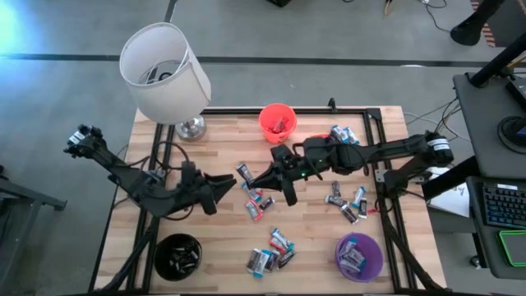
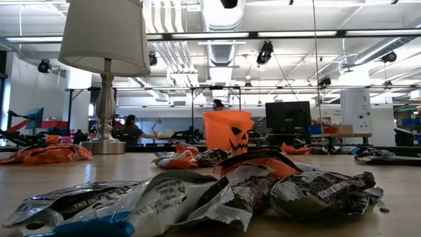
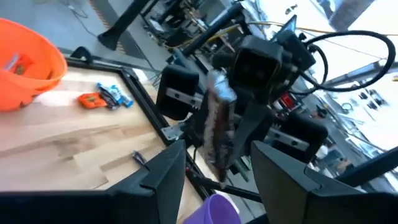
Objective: Organize candy in baskets
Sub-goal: Put the brown chocolate into the black bucket
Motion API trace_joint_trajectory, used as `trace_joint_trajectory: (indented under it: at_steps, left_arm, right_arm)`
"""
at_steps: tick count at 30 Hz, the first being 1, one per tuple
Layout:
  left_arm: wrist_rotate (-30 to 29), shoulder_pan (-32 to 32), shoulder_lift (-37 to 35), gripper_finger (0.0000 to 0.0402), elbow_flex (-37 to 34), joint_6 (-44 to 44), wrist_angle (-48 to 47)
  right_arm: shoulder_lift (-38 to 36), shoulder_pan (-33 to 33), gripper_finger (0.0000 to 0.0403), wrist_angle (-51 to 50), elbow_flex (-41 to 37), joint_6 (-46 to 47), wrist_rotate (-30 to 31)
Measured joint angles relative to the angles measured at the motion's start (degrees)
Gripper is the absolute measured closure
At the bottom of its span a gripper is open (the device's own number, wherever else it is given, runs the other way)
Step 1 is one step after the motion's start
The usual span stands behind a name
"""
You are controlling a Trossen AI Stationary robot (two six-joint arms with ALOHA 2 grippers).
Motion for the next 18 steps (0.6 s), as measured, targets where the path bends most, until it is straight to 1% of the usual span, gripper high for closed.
trace_joint_trajectory:
  at_steps: [2,8,10,15,18]
  left_arm:
    - [1.10,0.34,0.03,0.0237,0.00,0.24,0.41]
    - [1.26,0.79,0.03,0.0237,0.00,2.11,1.44]
    - [2.29,0.98,0.03,0.0237,0.00,2.86,2.17]
    - [2.77,1.68,0.24,0.0237,0.00,2.93,1.97]
    - [4.36,2.31,0.27,0.0238,0.00,2.92,1.77]
  right_arm:
    - [0.72,0.23,0.0390,-0.33,1.18,-0.13,-0.46]
    - [3.00,1.38,0.0390,-5.01,4.71,-2.66,-0.64]
    - [3.70,1.46,0.0390,-5.47,5.46,-2.85,-0.81]
    - [5.40,1.47,0.0390,-5.90,6.91,-2.92,-1.67]
    - [5.90,1.53,0.0390,-6.00,7.69,-3.00,-1.91]
